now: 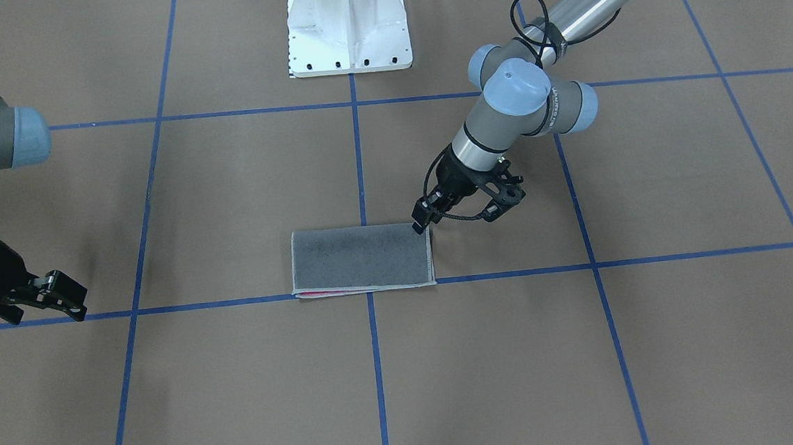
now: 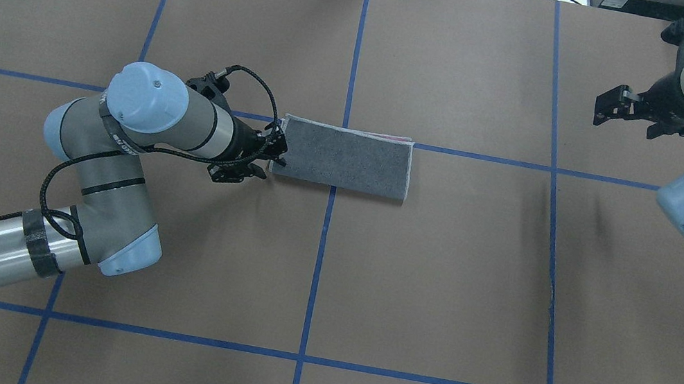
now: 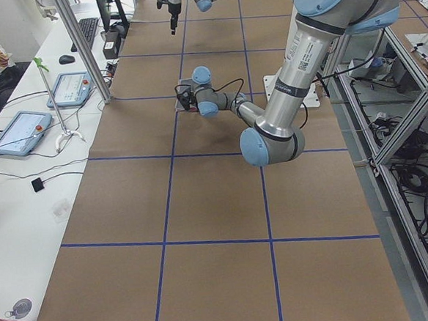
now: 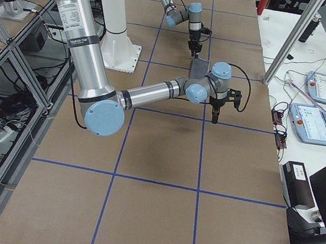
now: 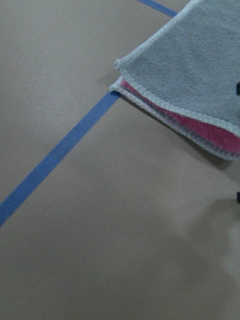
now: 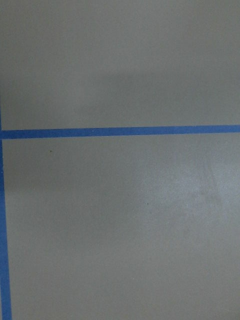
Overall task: Fold towel twice with both arms
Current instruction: 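Move the left gripper to the folded strip's end while the right arm withdraws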
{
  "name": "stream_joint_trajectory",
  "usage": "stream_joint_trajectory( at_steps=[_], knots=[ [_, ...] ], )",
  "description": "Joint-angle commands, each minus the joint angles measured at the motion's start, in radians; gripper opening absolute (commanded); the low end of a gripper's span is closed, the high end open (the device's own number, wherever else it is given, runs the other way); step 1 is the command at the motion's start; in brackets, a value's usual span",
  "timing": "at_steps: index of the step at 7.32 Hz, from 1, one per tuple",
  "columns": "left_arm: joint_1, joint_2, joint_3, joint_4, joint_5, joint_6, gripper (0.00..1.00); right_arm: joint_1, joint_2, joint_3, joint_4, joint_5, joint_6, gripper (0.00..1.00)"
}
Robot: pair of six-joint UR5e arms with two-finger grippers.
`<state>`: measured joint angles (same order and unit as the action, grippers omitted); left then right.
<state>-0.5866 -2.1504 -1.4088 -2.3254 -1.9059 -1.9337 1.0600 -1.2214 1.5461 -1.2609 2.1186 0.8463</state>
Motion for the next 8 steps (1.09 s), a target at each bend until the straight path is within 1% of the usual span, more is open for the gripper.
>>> stream_joint_trajectory(
  at_steps=[1, 3, 6, 7, 8],
  knots=[
    [0.001, 0.0, 0.001, 0.0, 0.001, 0.001, 0.4, 0.001, -0.003, 0.0, 0.0, 0.0, -0.003, 1.0],
    [0.001, -0.005, 0.019, 0.0, 0.001, 0.001, 0.39, 0.001, -0.003, 0.002, 0.002, 0.0, -0.001, 1.0],
    [0.001, -0.011, 0.019, -0.002, 0.001, 0.001, 0.39, 0.001, -0.003, 0.002, 0.002, 0.0, -0.001, 1.0],
    [0.001, -0.011, 0.019, -0.002, 0.001, 0.001, 0.34, 0.001, -0.003, 0.002, 0.003, 0.0, -0.001, 1.0],
    [0.001, -0.011, 0.019, -0.002, 0.001, 0.001, 0.34, 0.001, -0.003, 0.002, 0.003, 0.0, -0.001, 1.0]
  ],
)
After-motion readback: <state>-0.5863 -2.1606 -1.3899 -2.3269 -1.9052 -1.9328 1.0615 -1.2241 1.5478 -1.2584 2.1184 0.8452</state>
